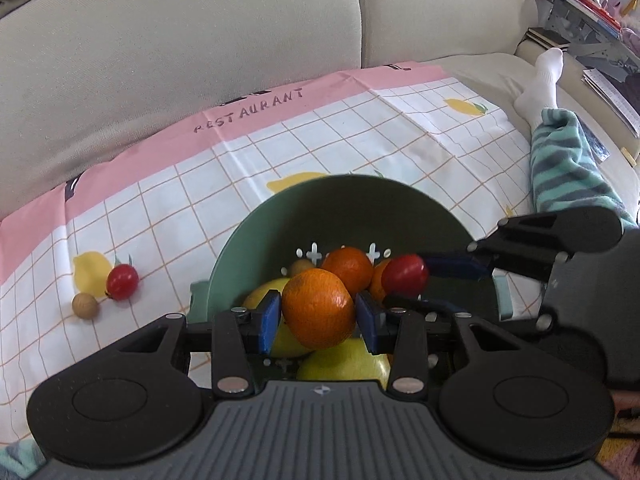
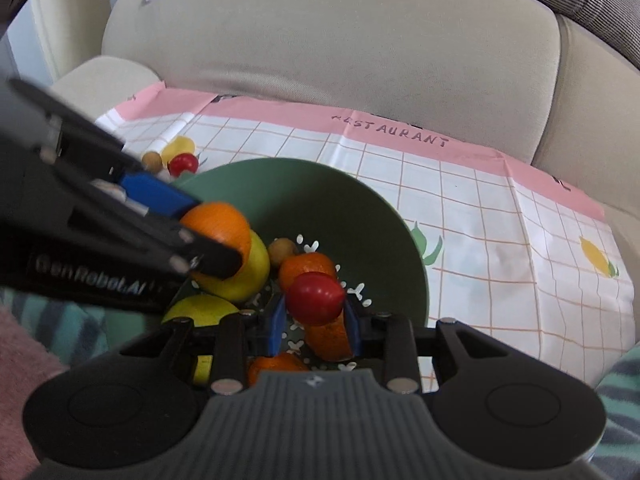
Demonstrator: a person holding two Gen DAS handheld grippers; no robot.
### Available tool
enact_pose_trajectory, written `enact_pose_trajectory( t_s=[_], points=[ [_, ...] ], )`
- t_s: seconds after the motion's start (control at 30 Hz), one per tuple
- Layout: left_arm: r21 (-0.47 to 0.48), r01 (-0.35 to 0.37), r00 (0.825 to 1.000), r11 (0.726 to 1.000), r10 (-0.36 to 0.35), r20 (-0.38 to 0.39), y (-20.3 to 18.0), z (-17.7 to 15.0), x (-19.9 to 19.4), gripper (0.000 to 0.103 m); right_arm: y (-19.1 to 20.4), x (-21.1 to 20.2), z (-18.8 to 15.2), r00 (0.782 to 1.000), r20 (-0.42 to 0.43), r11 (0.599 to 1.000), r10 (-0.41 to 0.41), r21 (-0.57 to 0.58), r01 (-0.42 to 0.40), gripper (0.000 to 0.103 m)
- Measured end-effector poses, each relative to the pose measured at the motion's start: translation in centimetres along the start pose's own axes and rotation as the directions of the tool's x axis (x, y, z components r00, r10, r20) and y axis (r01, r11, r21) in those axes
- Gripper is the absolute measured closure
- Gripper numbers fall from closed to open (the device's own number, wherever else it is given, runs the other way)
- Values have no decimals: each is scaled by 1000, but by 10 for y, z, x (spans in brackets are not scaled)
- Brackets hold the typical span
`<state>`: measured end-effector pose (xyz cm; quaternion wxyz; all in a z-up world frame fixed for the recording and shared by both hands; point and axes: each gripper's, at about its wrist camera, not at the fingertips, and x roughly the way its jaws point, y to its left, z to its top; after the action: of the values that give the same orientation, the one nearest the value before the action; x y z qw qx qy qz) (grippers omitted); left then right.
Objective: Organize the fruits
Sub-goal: 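Carry the tangerine with the left tool while the right tool carries the tomato into the colander, then open both tools to release the tangerine and tomato in the colander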
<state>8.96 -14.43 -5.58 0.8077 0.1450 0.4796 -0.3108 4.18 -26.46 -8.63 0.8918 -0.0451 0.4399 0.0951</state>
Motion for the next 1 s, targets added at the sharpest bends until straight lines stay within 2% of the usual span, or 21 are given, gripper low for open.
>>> enact_pose_trajectory(
  t_s=[0.27, 0.57, 1.0],
  points=[
    [26, 7, 1000, 1000, -7, -4, -8, 11, 12, 58, 6, 11, -4, 999, -20, 995, -40, -88, 38, 75],
    [7, 50, 998, 999, -50, -31, -9, 17, 29, 57, -2, 18, -5, 999, -32, 997, -32, -67, 30, 75],
    [-36, 89, 995, 995, -90, -52, -2, 9, 29, 47, -13, 26, -3, 998, -55, 999, -16, -51, 14, 75]
  ],
)
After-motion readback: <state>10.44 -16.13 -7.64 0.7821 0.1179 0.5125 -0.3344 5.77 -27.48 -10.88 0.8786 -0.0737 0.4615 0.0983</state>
